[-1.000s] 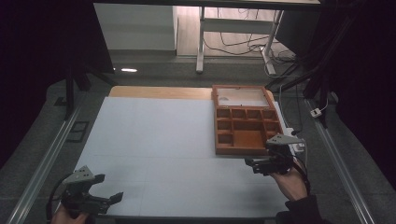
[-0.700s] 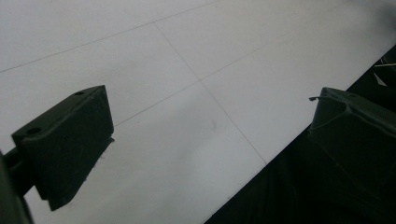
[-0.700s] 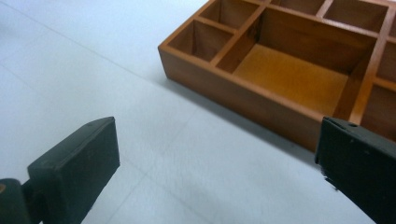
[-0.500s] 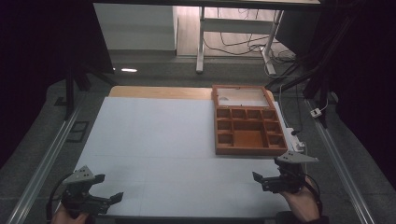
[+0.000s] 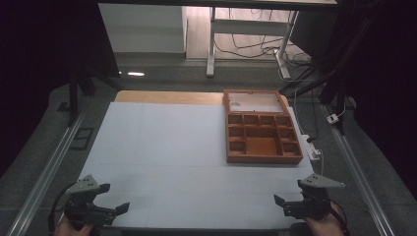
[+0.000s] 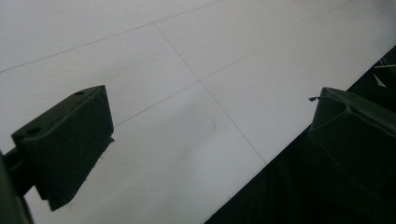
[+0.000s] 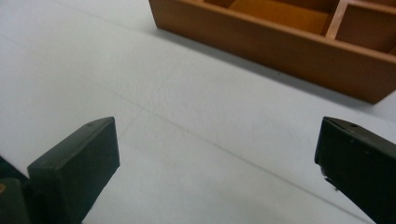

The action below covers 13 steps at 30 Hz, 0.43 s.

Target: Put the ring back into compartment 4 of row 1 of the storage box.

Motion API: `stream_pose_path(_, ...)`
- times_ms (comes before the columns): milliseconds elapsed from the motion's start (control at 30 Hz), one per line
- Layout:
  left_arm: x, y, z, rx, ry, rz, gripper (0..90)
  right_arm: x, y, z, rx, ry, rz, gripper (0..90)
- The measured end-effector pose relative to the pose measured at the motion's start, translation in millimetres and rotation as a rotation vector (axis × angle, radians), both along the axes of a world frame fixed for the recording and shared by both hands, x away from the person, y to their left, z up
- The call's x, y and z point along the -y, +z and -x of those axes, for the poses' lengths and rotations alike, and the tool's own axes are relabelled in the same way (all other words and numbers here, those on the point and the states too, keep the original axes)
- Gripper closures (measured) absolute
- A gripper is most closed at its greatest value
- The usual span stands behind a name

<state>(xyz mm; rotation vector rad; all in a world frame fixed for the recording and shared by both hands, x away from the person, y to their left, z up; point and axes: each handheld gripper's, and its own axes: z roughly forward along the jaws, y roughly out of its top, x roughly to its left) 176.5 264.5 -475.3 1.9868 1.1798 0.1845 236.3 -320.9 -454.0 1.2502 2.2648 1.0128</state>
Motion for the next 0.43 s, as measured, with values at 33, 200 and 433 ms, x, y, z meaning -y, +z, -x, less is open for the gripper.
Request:
stream_pose_path(33, 0.0, -0.2, 0.1, -0.001, 0.0, -0.002, 0.0, 0.6, 0.6, 1.2, 0.002, 0.0, 0.0, 0.0)
stream_pose_path(200, -0.2, -0.2, 0.4, -0.002, -0.001, -0.005, 0.0, 1.3, -0.1, 5.7, -0.017, -0.005, 0.029, 0.0)
stream_pose_path(433, 1.6, 0.1, -0.8, -0.004, -0.001, -0.012, 0.0, 5.3, -1.7, 7.7, -0.049, -0.023, 0.03, 0.0)
